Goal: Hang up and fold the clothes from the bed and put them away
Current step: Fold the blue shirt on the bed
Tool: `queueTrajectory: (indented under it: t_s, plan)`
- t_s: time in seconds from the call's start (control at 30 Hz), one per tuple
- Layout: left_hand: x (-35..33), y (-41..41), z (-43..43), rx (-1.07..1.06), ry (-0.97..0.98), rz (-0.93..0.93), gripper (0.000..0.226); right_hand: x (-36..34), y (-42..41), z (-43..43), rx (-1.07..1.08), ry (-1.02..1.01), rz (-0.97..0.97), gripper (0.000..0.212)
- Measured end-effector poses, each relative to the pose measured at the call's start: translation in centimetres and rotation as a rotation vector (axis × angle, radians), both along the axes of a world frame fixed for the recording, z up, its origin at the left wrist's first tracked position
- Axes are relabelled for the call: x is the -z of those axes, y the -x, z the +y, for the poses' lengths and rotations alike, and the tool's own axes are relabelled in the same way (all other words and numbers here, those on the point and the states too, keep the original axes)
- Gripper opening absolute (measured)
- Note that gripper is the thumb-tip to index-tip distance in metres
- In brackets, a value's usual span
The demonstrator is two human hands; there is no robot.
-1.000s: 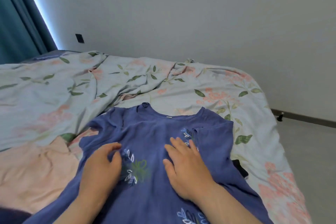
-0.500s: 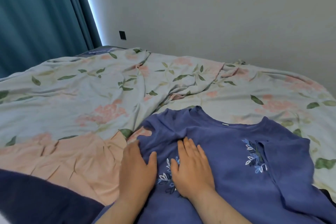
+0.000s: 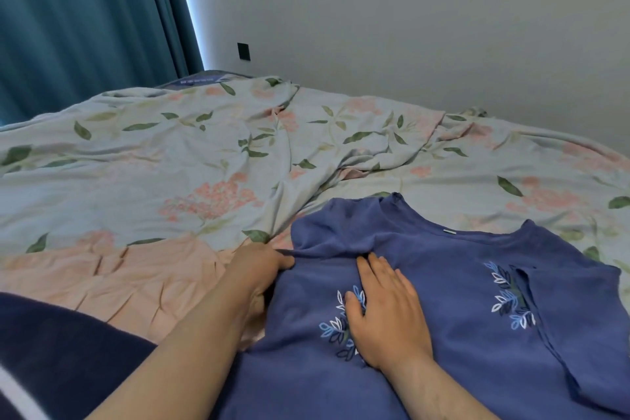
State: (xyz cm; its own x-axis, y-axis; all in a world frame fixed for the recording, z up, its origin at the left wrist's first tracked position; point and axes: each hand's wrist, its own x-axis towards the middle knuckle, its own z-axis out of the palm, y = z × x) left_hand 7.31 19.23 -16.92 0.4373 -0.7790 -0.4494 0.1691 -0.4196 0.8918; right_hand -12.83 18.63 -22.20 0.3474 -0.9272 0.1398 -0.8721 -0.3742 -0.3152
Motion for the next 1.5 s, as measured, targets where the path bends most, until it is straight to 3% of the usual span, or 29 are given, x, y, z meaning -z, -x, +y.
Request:
queueTrajectory:
  t_s: [0.07, 0.13, 0.27, 0.47, 0.53, 0.6, 0.93, 1.03, 1.2, 1.37, 1.5]
  plan:
    - [0.2, -0.6, 0.2, -0.099, -0.069, 0.235, 0.009, 0.0, 0.0, 0.0, -0.001, 0.006, -0.003, 0.067]
    - [-0.6, -0.6, -0.4, -0.089, -0.085, 0.33, 0.005, 0.0, 0.1, 0.0, 0.0, 0.016, -0.008, 0.066]
    - [-2.4, -0.8, -2.7, -0.011, -0.095, 0.551, 0.024, -0.1, 0.1, 0.1, -0.003, 0.011, -0.029, 0.064]
    - [-2.5, 1.0, -4.4, 0.423, -0.267, 0.285, 0.029, -0.1, 0.2, 0.1, 0.015, 0.001, -0.087, 0.067]
    - [-2.3, 1.7, -4.5, 0.372, -0.244, 0.206, 0.02, -0.1, 0.2, 0.1, 0.017, -0.005, -0.097, 0.069]
    - [-2.5, 1.8, -5.1, 0.264, -0.154, 0.254, 0.014, 0.0, 0.2, 0.1, 0.023, 0.0, -0.114, 0.071]
    - [-2.8, -0.2, -6.7, -0.147, 0.052, 0.26, 0.024, 0.3, 0.4, 0.1, 0.023, 0.004, -0.126, 0.073]
    - [-0.8, 1.2, -4.1, -0.144, 0.167, 0.249, 0.02, 0.5, 0.4, -0.1, 0.019, 0.009, -0.121, 0.073]
    - [0.8, 1.5, -1.3, -0.066, 0.086, 0.143, 0.022, 0.5, 0.4, 0.0, 0.02, 0.027, -0.119, 0.073]
    - [0.3, 0.1, 0.7, 0.13, -0.145, -0.183, 0.027, 0.3, 0.4, 0.1, 0.025, 0.02, -0.15, 0.076]
    - [-1.5, -0.5, -1.6, 0.238, -0.199, -0.397, 0.034, 0.6, 0.4, 0.1, 0.014, 0.025, -0.138, 0.075]
